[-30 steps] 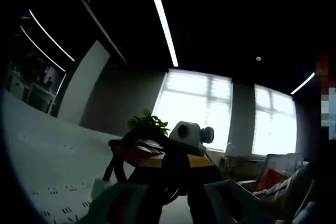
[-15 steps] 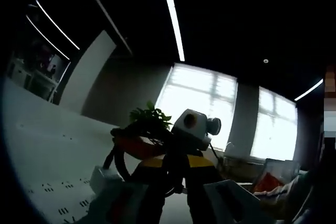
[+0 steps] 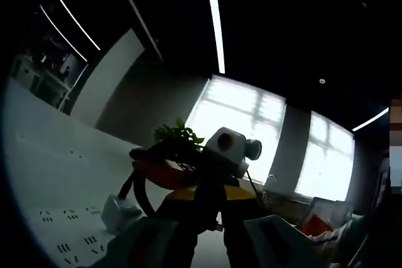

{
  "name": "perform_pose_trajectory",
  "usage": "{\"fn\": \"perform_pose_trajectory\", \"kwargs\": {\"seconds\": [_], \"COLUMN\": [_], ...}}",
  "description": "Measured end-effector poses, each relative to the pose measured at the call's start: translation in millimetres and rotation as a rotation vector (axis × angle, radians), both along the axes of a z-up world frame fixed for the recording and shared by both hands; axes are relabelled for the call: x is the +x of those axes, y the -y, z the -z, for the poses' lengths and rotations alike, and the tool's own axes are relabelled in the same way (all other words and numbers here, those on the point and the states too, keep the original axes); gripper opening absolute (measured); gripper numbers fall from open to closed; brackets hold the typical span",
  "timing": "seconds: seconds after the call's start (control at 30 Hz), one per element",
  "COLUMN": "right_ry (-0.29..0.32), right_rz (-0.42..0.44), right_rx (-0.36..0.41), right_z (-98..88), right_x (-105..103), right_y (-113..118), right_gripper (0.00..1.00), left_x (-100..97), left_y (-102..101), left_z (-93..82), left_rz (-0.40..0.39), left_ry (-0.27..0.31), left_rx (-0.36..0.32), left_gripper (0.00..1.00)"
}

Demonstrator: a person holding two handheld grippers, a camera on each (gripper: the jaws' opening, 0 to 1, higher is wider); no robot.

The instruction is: Straighten the power strip on the desk, plug the charger into it

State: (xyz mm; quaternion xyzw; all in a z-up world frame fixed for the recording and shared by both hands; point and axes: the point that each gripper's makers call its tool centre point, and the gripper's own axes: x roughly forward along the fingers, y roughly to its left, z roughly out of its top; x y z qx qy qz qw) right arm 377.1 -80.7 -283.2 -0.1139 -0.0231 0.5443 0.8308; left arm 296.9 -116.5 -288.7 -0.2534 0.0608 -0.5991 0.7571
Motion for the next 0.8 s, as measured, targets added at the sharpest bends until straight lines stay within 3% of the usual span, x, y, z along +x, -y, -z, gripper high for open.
{"fn": "perform_pose_trajectory", "kwargs": {"seconds": [0.47, 0.6, 0.73, 0.8], "right_ry": [-0.013, -0.032, -0.052, -0.045], "right_rz": [-0.021, -0.029, -0.032, -0.030], "right_rx": [0.001, 0.024, 0.010, -0.003], "right_z": [7.4, 11.0, 18.2, 22.0], "right_x": [-4.7, -7.3, -8.4, -8.8], "right_y": [-4.1, -5.6, -6.7, -6.5], "right_gripper": [0.09, 0.10, 0.10, 0.11], "left_x": [-2.2, -4.9, -5.0, -5.8], "left_y": [-2.4, -6.6, -8.2, -8.3], "left_z": [8.4, 14.9, 19.0, 26.0], "left_rz": [0.000, -0.019, -0.024, -0.025], "left_ry": [0.000, 0.043, 0.031, 0.042], "left_rx": [0.031, 0.073, 0.082, 0.119], "left_gripper": [0.12, 0.13, 0.13, 0.13]}}
